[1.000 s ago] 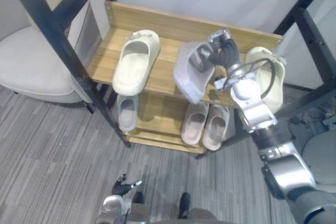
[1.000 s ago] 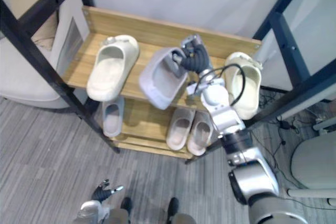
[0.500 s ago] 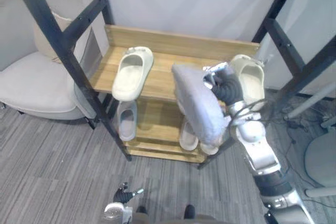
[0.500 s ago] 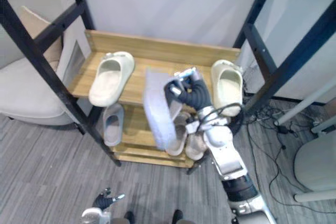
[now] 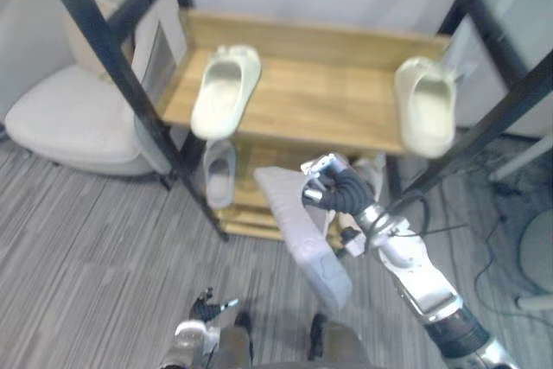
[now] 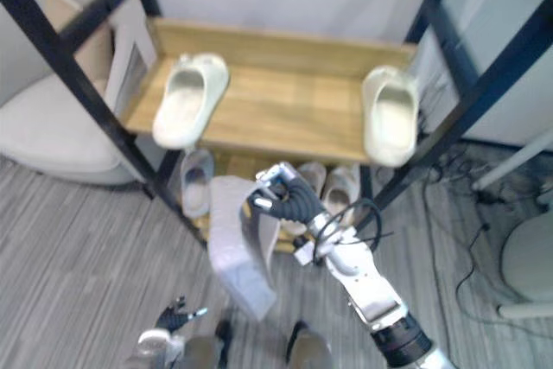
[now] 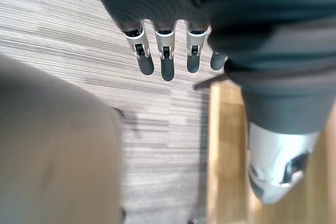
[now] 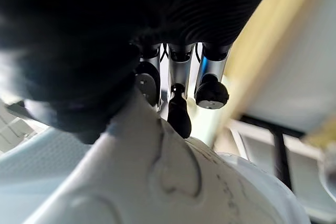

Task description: Organize the slippers on the shoe rack

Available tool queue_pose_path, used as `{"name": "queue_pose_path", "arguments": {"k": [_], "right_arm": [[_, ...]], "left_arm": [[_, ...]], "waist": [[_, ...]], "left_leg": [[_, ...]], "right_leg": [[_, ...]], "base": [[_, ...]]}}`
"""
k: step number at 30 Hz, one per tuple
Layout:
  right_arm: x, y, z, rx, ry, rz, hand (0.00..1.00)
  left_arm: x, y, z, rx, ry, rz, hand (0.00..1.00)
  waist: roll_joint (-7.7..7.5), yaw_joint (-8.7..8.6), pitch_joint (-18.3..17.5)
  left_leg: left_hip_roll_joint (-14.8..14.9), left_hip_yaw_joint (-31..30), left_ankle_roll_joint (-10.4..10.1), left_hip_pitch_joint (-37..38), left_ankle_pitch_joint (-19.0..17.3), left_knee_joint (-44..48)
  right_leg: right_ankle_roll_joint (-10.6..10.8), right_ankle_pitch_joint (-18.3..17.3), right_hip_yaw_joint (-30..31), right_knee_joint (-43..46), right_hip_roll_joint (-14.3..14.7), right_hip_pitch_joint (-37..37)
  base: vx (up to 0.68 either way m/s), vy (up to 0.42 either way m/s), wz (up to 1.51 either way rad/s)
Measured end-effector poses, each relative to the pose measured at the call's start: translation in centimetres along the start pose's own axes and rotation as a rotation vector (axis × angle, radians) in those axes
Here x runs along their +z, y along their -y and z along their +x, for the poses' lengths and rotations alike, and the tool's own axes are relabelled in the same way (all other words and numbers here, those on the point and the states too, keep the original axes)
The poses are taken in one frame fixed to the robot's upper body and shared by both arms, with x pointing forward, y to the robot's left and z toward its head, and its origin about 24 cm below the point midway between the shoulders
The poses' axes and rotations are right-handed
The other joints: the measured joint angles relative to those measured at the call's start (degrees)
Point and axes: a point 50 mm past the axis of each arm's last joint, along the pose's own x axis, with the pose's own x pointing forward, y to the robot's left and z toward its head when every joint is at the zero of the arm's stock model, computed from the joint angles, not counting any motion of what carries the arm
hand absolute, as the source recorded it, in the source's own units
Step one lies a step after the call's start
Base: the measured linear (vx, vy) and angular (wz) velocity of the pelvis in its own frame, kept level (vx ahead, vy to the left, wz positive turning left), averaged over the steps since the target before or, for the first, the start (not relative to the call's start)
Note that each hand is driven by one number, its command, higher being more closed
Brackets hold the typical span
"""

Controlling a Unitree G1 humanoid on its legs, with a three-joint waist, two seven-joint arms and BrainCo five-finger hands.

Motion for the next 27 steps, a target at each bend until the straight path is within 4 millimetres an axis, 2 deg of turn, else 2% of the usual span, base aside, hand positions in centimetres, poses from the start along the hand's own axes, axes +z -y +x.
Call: {"name": "queue_pose_path", "arguments": {"k": [2,5,7,11,12,14,15,17,19,23,24,27], "right_arm": [[-0.3,0.3,1.0,0.021,-0.001,-0.048,1.00],[-0.3,1.6,2.6,0.038,0.007,-0.201,1.00],[0.0,2.2,3.6,0.045,0.025,-0.279,1.00],[1.2,3.3,5.6,0.008,0.076,-0.389,1.00],[1.7,3.8,6.7,-0.011,0.100,-0.429,1.00],[2.3,4.4,7.8,-0.035,0.117,-0.459,1.00],[2.7,4.7,8.2,-0.053,0.136,-0.504,1.00],[3.9,5.5,9.4,-0.081,0.183,-0.586,1.00],[4.1,6.1,9.8,-0.114,0.186,-0.631,1.00],[4.7,9.7,11.1,-0.272,0.154,-0.766,1.00],[4.7,9.8,11.1,-0.275,0.153,-0.767,1.00],[5.3,11.8,11.8,-0.358,0.135,-0.885,1.00]], "left_arm": [[1.7,-0.3,0.5,0.025,0.047,-0.032,0.00],[4.3,-0.8,1.0,0.053,0.126,-0.053,0.00],[5.1,-1.5,1.1,0.076,0.151,-0.054,0.00],[5.1,-2.3,1.1,0.134,0.132,-0.109,0.00],[5.2,-2.3,1.1,0.143,0.133,-0.135,0.00],[5.6,-2.1,1.2,0.144,0.145,-0.170,0.00],[5.9,-1.9,1.1,0.147,0.159,-0.199,0.00],[6.7,-1.6,0.6,0.140,0.228,-0.205,0.00],[7.1,-1.6,0.3,0.128,0.262,-0.206,0.00],[7.8,-1.0,-0.2,0.098,0.322,-0.220,0.00],[7.8,-1.0,-0.2,0.097,0.322,-0.221,0.00],[7.9,-0.7,-0.3,0.085,0.329,-0.219,0.00]], "waist": [[0.06,-0.07,2.1],[-0.04,-0.06,5.0],[0.26,-0.09,6.2],[0.11,0.00,7.5],[0.01,0.08,7.9],[-0.13,0.75,8.5],[-0.21,1.65,9.0],[-0.18,2.08,9.1],[-0.17,2.44,9.1],[-0.07,4.59,9.1],[-0.07,4.62,9.1],[-0.03,5.06,9.0]], "left_leg": [[0.9,-0.4,-0.4,-5.8,-0.3,3.4],[0.2,-0.6,-0.5,-13.1,-1.9,10.7],[0.0,-1.2,-0.6,-17.9,-3.5,15.9],[-0.4,-1.9,-0.9,-27.5,-6.2,26.0],[-0.6,-1.9,-1.0,-31.2,-7.0,29.5],[-0.6,-2.0,-1.0,-35.0,-8.0,33.0],[-0.6,-2.1,-1.2,-37.4,-8.7,35.2],[-1.2,-2.5,-1.1,-42.2,-9.4,39.0],[-1.2,-2.7,-1.0,-43.8,-9.7,40.3],[-1.4,-3.2,-1.3,-48.1,-9.9,41.8],[-1.4,-3.2,-1.3,-48.2,-9.9,41.8],[-1.7,-3.5,-2.0,-49.9,-9.6,42.6]], "right_leg": [[0.0,0.0,-0.1,2.3,0.6,-5.0],[-0.5,-1.7,0.1,9.9,-1.0,-12.2],[-0.5,-3.3,0.0,14.7,-1.7,-16.5],[-1.0,-6.7,0.0,24.5,-2.9,-25.0],[-1.1,-8.1,0.1,27.9,-3.6,-28.3],[-1.2,-9.4,0.3,31.5,-3.8,-31.8],[-0.9,-10.6,0.4,33.7,-4.1,-34.1],[-1.1,-12.2,0.2,37.9,-5.3,-38.3],[-1.4,-12.8,0.0,39.3,-5.7,-39.7],[-2.1,-13.9,-0.6,42.1,-6.6,-43.7],[-2.1,-13.9,-0.6,42.1,-6.7,-43.8],[-2.5,-14.8,-1.1,43.5,-7.4,-45.2]], "base": [[-0.18,-0.017,0.03],[-0.14,-0.021,0.11],[-0.13,0.008,0.15],[-0.08,0.009,0.23],[-0.06,-0.001,0.26],[-0.07,-0.005,0.18],[-0.07,-0.008,0.11],[-0.08,0.000,0.22],[-0.06,0.001,0.16],[-0.06,-0.031,0.17],[-0.02,-0.044,0.18],[0.01,-0.036,0.16]]}}
